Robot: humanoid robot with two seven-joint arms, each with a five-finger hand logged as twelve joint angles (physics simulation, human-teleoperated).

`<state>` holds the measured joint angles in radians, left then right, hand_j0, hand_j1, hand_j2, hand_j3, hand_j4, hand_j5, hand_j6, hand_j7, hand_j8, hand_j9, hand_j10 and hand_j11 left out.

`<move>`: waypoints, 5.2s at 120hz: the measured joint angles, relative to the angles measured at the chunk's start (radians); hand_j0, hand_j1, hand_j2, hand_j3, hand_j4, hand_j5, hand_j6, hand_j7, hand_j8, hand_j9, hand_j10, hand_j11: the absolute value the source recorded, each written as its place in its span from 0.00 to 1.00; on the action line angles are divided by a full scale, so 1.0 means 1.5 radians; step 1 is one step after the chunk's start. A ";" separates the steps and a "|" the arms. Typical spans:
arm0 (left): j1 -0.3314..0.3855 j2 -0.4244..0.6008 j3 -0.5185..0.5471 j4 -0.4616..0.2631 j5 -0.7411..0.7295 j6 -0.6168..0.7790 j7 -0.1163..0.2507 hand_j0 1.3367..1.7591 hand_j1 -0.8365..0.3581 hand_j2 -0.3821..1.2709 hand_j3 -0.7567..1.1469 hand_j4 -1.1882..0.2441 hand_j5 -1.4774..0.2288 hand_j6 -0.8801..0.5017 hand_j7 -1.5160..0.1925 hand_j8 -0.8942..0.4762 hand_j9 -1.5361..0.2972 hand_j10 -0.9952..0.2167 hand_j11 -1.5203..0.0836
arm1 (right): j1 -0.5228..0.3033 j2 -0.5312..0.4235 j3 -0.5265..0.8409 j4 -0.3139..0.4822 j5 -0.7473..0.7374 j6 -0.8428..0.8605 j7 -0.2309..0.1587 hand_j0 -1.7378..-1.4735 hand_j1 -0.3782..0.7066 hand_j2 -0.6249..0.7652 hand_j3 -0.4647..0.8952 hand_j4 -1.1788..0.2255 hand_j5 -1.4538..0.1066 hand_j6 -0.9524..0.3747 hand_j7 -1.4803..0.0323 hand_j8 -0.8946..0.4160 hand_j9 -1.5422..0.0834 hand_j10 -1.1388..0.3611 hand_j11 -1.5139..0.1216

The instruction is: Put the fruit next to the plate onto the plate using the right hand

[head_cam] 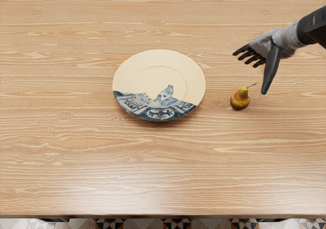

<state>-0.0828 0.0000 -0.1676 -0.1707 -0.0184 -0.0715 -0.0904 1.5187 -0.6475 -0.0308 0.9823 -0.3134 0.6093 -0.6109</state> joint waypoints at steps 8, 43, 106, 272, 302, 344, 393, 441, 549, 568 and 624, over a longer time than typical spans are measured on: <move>0.000 0.000 0.000 0.000 0.000 0.000 0.000 0.76 0.98 0.23 0.40 0.82 0.86 0.63 0.88 0.65 0.83 0.81 0.94 | 0.009 0.002 -0.039 0.002 -0.004 -0.018 0.000 0.30 0.03 0.45 0.34 0.84 0.93 0.72 0.98 0.68 0.95 0.76 0.93; 0.002 0.000 -0.001 0.000 0.000 0.000 0.000 0.76 0.98 0.23 0.40 0.82 0.86 0.63 0.88 0.65 0.83 0.81 0.94 | 0.012 0.018 -0.113 0.053 -0.056 -0.192 0.000 0.30 0.03 0.45 0.34 0.84 0.93 0.72 0.98 0.68 0.95 0.76 0.93; 0.002 0.000 -0.001 0.000 0.000 0.000 0.000 0.76 0.98 0.23 0.40 0.82 0.86 0.63 0.88 0.65 0.83 0.81 0.94 | -0.082 0.068 -0.129 0.065 -0.151 -0.385 0.000 0.30 0.03 0.45 0.34 0.84 0.93 0.71 0.98 0.68 0.95 0.76 0.92; 0.001 0.000 -0.002 0.000 0.000 0.000 0.000 0.76 0.98 0.23 0.40 0.82 0.86 0.63 0.88 0.65 0.83 0.81 0.94 | -0.112 0.079 -0.132 0.115 -0.225 -0.454 0.000 0.30 0.18 0.43 0.34 0.73 0.81 0.60 0.86 0.56 0.84 0.66 0.81; 0.001 0.000 -0.002 0.000 0.000 0.000 0.000 0.76 0.98 0.23 0.40 0.82 0.86 0.63 0.88 0.65 0.83 0.81 0.94 | -0.124 0.079 -0.129 0.115 -0.243 -0.455 0.000 0.30 0.18 0.43 0.34 0.73 0.81 0.61 0.86 0.57 0.84 0.66 0.81; 0.001 0.000 -0.002 0.000 0.000 0.000 0.000 0.76 0.98 0.23 0.40 0.82 0.86 0.63 0.88 0.65 0.83 0.81 0.94 | -0.127 0.087 -0.128 0.117 -0.261 -0.477 0.000 0.30 0.20 0.43 0.34 0.73 0.80 0.60 0.84 0.56 0.82 0.65 0.80; 0.002 0.000 -0.003 0.000 0.000 0.000 0.000 0.76 0.98 0.23 0.40 0.82 0.86 0.63 0.88 0.65 0.83 0.81 0.94 | -0.126 0.099 -0.131 0.119 -0.279 -0.493 0.000 0.30 0.26 0.42 0.34 0.69 0.76 0.56 0.80 0.52 0.78 0.62 0.76; 0.002 0.000 -0.003 0.000 0.000 0.000 0.000 0.76 0.98 0.23 0.40 0.82 0.86 0.63 0.88 0.65 0.83 0.81 0.94 | -0.123 0.114 -0.133 0.127 -0.288 -0.490 0.000 0.30 0.38 0.41 0.34 0.60 0.67 0.47 0.70 0.43 0.69 0.54 0.67; 0.002 0.000 -0.002 0.000 0.000 0.000 0.000 0.76 0.98 0.23 0.40 0.82 0.86 0.63 0.88 0.65 0.83 0.81 0.94 | -0.124 0.118 -0.133 0.131 -0.299 -0.485 0.000 0.33 0.49 0.49 0.34 0.46 0.44 0.30 0.51 0.28 0.48 0.40 0.46; 0.003 0.000 -0.002 0.000 0.000 0.000 0.000 0.76 0.98 0.23 0.40 0.82 0.86 0.63 0.88 0.65 0.83 0.81 0.94 | -0.124 0.118 -0.133 0.132 -0.300 -0.485 0.000 0.33 0.51 0.53 0.34 0.44 0.40 0.30 0.47 0.25 0.44 0.38 0.42; 0.003 0.000 -0.002 0.000 0.000 0.000 0.000 0.76 0.98 0.23 0.40 0.82 0.86 0.63 0.88 0.65 0.83 0.81 0.94 | -0.121 0.117 -0.132 0.147 -0.306 -0.487 -0.001 0.30 0.68 0.86 0.34 0.37 0.33 0.37 0.37 0.29 0.36 0.29 0.35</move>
<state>-0.0782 0.0000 -0.1704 -0.1703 -0.0184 -0.0715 -0.0904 1.3374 -0.4717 -0.2283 1.2025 -0.7722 -0.1205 -0.6118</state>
